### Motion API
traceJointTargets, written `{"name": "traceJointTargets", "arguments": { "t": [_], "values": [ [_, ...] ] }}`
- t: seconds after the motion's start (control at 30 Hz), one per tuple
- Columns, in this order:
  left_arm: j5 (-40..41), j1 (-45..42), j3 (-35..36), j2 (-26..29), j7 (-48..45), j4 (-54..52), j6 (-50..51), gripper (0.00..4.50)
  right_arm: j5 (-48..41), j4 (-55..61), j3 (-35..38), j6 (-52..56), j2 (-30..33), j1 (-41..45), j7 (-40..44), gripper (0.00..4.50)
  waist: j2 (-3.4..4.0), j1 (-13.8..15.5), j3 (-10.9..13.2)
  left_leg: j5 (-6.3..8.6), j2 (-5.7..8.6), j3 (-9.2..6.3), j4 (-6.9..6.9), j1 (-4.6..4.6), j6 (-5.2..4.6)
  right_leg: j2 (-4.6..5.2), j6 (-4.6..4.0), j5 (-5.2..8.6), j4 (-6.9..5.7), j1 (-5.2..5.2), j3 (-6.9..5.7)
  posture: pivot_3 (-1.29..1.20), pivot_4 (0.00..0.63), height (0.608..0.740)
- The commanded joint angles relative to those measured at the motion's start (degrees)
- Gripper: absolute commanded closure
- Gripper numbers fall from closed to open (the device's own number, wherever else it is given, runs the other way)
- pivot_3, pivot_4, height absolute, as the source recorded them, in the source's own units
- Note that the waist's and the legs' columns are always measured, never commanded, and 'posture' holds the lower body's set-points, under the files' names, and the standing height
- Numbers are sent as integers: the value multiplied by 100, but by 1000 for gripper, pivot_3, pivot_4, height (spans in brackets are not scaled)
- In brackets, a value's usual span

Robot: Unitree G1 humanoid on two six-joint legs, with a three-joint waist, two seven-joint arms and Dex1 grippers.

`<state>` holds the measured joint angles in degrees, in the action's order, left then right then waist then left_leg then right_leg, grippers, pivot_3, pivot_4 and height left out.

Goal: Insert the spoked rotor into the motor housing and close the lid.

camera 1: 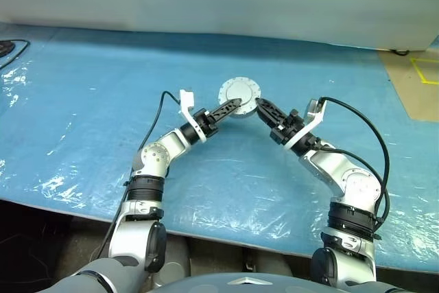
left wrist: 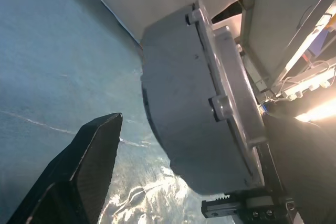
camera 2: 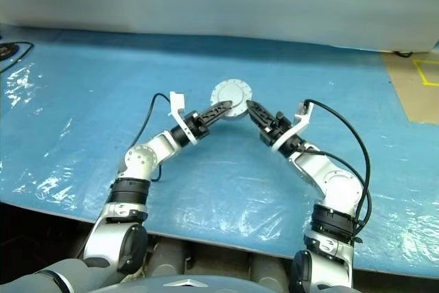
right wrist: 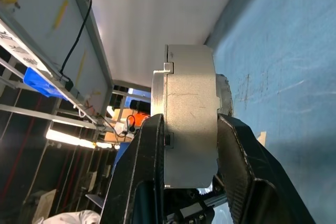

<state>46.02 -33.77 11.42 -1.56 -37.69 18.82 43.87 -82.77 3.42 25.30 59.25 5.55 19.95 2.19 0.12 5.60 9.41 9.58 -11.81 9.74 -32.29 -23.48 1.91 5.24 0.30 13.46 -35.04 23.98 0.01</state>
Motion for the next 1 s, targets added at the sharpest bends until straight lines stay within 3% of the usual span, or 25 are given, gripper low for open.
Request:
{"name": "traceJointTargets", "arguments": {
  "t": [0.03, 0.23, 0.6, 0.9, 1.0],
  "values": [
    [47, -165, 62, -76, 10, 2, -128, 195, -554, 521, -170, 8, 142, 71, 311, 3302, 0, 1, 0, 0, 1, -2, -2, -2, 0, 0, 1, 0, -1, 0, -1, 0, 150, 740],
    [151, -188, 142, -74, -133, 10, -159, 1597, -366, 494, -415, -128, 324, 16, 398, 3302, -1, -8, 0, 0, 0, -7, -16, -4, 0, 0, 6, -4, -9, -1, 0, 0, 150, 740],
    [293, -290, 218, -146, -39, 12, -202, 1700, -250, 518, -715, -313, 439, 55, 715, 3302, -1, 2, 1, 0, 1, -15, -36, -8, 0, 0, 7, -4, -28, -1, -1, 0, 150, 740],
    [527, -400, 476, -435, 140, 112, -430, 1700, 24, 745, -776, -850, 455, 395, 761, 370, -2, -6, 1, 0, 0, -22, -48, -10, 0, 1, 7, -4, -39, -1, -1, 0, 150, 740],
    [620, -498, 654, -495, 192, 210, -550, 1700, 80, 757, -725, -1054, 402, 470, 615, 370, -2, -1, 1, 0, 1, -25, -51, -13, -1, 1, 7, -4, -41, -1, -2, 0, 150, 740]
  ]
}}
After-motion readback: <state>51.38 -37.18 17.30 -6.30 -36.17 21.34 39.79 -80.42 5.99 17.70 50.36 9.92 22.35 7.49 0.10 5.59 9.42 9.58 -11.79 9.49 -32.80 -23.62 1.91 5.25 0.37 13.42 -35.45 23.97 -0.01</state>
